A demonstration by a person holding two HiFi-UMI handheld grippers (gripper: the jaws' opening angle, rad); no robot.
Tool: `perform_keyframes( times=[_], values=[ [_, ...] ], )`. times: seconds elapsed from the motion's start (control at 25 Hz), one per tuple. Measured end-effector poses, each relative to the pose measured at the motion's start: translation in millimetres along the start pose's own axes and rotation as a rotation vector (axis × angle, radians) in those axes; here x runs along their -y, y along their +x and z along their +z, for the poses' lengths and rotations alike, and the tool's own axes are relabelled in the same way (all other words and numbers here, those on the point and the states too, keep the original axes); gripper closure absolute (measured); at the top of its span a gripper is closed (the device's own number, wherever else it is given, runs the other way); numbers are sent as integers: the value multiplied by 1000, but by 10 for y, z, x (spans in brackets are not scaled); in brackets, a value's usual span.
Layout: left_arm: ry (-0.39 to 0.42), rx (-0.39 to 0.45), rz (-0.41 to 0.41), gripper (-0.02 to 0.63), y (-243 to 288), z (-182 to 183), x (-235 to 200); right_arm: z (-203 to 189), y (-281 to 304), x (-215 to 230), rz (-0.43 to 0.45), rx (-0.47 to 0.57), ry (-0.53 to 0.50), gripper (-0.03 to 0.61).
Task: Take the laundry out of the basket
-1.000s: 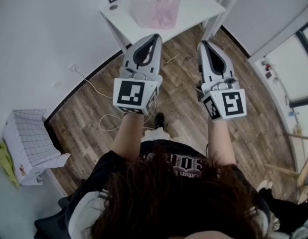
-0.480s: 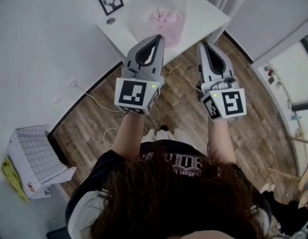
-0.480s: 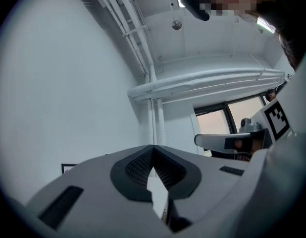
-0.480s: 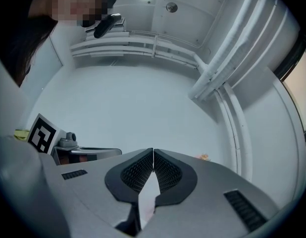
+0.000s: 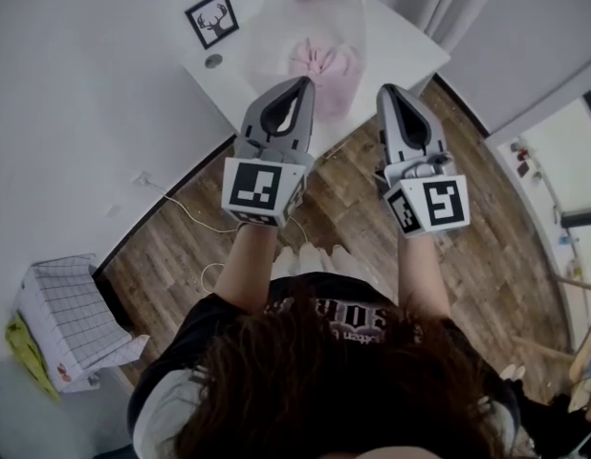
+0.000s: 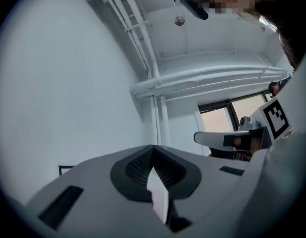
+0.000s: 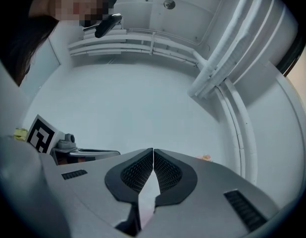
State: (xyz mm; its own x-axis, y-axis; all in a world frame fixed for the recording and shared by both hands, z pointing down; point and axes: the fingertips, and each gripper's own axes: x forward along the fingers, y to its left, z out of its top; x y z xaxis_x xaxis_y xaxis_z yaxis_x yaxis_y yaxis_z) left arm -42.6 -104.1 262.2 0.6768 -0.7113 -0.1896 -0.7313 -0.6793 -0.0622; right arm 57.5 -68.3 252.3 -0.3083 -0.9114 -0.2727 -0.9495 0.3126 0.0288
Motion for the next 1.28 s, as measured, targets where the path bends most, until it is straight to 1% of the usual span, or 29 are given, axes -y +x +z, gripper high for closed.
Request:
perform_keyframes(
  times=[0.12, 0.4, 0.72, 1.0, 1.16, 1.28],
  values=[
    [-2, -2, 21, 614, 166, -56, -87, -42, 144, 137, 10, 3, 4, 551],
    [13, -9, 70, 614, 589, -192, -237, -224, 530, 460, 69, 3, 21, 551],
    [31, -13, 131, 614, 1085, -248, -445, -334, 988, 788, 141, 6, 37, 551],
    [27, -28, 163, 614, 1421, -248, -629, -375, 1210, 1052, 169, 19, 43, 551],
    [30, -41, 167, 614, 1553, -285, -724, -424, 1316, 1125, 179, 16, 49, 551],
    [44, -54, 128, 614, 1685, -327, -732, -451, 1422, 1157, 186, 13, 48, 551]
  ],
)
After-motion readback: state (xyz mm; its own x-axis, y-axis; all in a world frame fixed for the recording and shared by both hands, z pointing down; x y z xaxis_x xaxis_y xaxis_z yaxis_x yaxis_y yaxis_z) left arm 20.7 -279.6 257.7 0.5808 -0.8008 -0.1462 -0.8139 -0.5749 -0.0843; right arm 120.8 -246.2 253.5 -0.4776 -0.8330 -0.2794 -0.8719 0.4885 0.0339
